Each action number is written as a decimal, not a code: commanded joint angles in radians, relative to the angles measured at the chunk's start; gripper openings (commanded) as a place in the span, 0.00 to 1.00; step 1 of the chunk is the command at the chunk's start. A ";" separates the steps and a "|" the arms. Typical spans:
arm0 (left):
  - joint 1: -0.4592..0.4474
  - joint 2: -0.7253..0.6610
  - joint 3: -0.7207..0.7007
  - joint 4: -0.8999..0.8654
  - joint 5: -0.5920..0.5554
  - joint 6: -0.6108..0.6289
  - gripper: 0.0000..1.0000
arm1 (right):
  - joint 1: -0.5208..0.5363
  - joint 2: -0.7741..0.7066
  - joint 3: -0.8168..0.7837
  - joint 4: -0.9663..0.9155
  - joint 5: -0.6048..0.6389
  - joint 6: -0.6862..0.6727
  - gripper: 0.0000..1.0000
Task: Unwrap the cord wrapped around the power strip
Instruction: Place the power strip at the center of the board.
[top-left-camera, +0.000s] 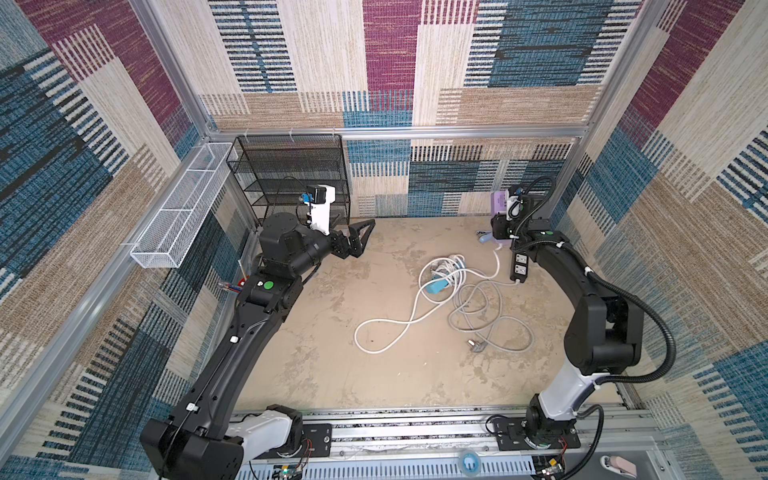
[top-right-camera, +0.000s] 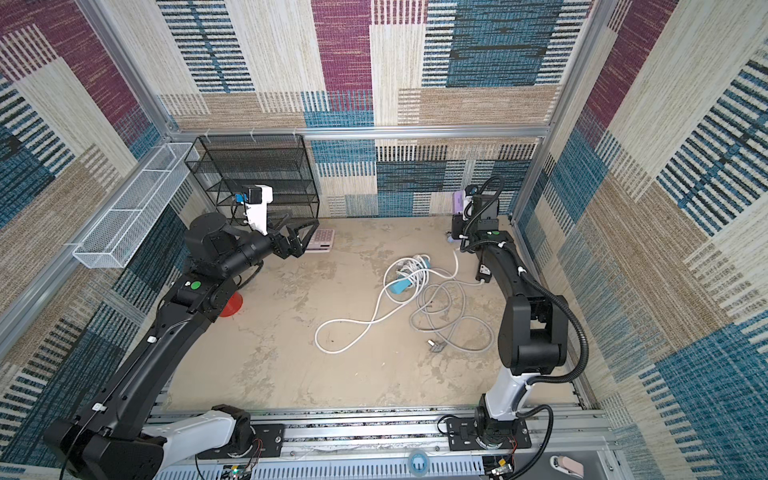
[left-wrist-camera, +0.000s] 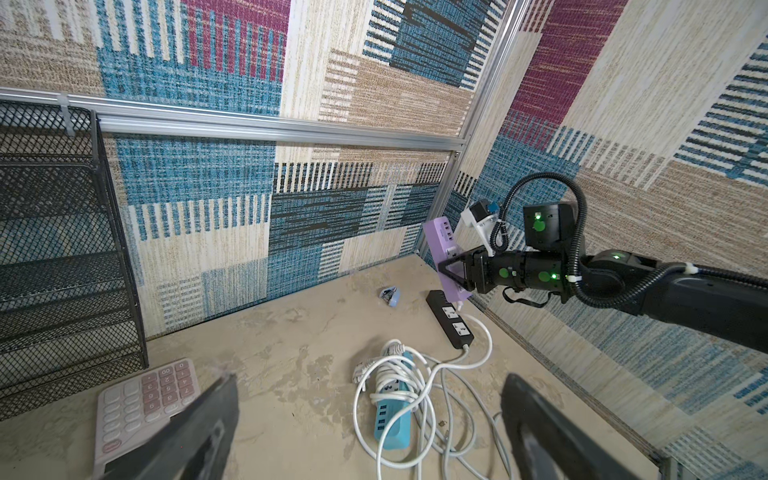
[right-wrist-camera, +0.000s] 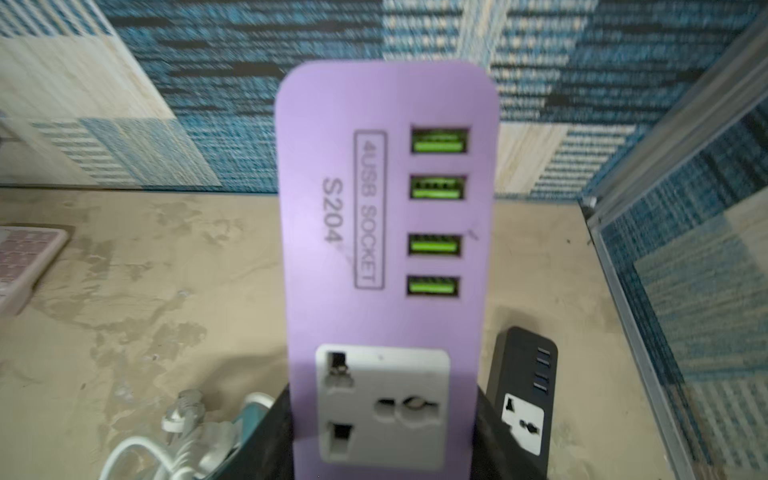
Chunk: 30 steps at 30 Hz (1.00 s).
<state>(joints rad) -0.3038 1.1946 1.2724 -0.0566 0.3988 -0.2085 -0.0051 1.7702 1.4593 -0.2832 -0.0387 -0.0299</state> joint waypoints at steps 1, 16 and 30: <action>0.001 -0.008 -0.001 0.023 -0.003 0.029 0.99 | -0.012 0.037 -0.005 -0.025 0.028 0.047 0.07; 0.001 -0.012 -0.003 0.023 -0.011 0.036 0.99 | -0.082 0.268 0.024 0.005 0.075 0.056 0.05; 0.001 -0.004 -0.002 0.022 -0.005 0.035 0.99 | -0.088 0.321 0.025 0.046 0.080 0.040 0.58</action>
<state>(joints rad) -0.3038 1.1873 1.2690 -0.0563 0.3962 -0.2016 -0.0921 2.1071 1.4925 -0.2832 0.0448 0.0208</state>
